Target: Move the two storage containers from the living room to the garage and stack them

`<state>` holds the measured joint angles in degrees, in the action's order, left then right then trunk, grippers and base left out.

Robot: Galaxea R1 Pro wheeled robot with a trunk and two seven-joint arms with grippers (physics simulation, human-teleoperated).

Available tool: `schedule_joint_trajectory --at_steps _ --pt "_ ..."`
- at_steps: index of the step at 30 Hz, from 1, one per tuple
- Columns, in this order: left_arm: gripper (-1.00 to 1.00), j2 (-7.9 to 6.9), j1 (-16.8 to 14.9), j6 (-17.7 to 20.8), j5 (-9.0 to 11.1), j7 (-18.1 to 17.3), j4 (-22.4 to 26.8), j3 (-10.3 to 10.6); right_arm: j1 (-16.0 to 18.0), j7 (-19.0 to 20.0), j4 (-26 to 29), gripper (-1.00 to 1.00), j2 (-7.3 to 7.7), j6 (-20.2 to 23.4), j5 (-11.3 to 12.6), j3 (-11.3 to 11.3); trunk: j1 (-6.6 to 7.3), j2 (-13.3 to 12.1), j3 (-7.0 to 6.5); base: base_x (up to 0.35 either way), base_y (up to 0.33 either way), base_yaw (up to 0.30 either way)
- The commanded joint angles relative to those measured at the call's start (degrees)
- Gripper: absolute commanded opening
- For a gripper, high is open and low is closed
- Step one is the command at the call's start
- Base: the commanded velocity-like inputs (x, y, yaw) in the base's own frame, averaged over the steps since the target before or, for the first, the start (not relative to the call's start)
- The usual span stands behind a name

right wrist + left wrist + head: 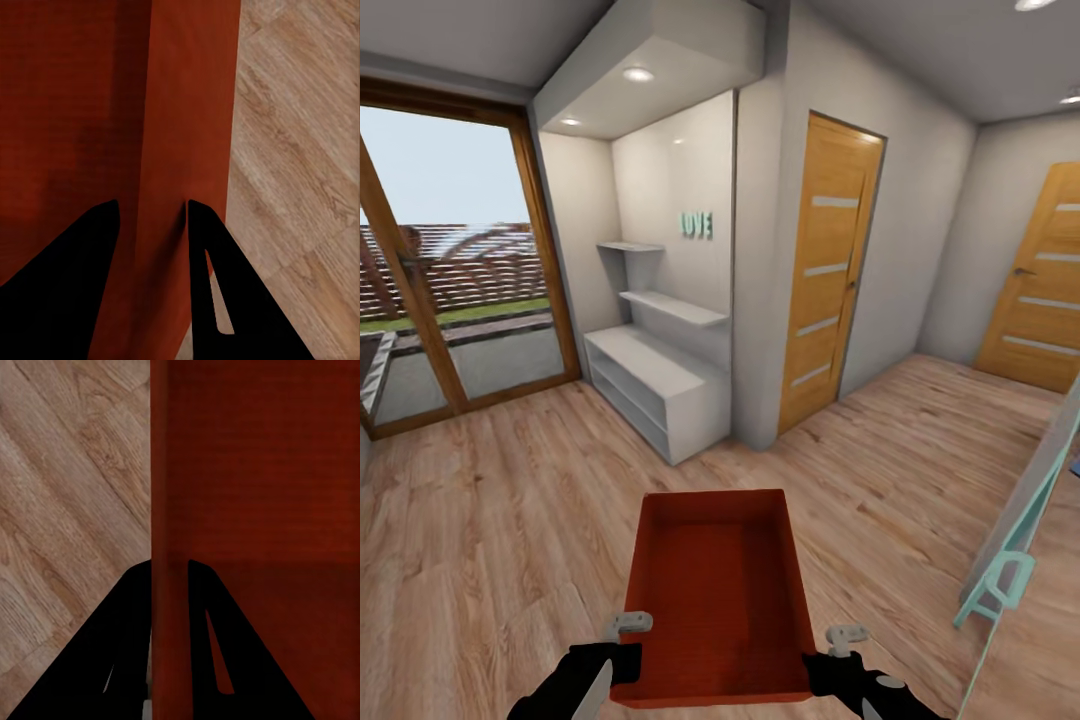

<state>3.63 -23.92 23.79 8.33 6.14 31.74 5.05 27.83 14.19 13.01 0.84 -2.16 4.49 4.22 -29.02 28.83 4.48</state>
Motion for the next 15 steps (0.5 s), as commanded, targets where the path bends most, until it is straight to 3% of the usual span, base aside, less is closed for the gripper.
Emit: schedule_joint_trajectory --at_steps 1,8,15 --pt "-1.0 -0.02 -0.1 -1.5 -0.9 1.4 0.3 -0.7 0.0 0.9 -0.1 -1.0 -1.02 -0.2 0.6 0.4 -0.06 0.1 0.12 0.328 0.0 0.0" --pt "-1.0 -0.02 -0.1 -1.5 -0.9 1.4 0.3 -0.7 0.0 1.0 -0.1 -1.0 -1.02 -0.2 0.6 0.4 -0.06 0.1 0.12 0.328 0.0 -0.013" --pt "-1.0 -0.02 -0.1 -1.5 -0.9 1.4 0.3 -0.7 0.0 1.0 -0.1 -1.0 -1.02 -0.2 0.6 0.4 -0.06 0.1 0.12 0.328 0.009 -0.221"
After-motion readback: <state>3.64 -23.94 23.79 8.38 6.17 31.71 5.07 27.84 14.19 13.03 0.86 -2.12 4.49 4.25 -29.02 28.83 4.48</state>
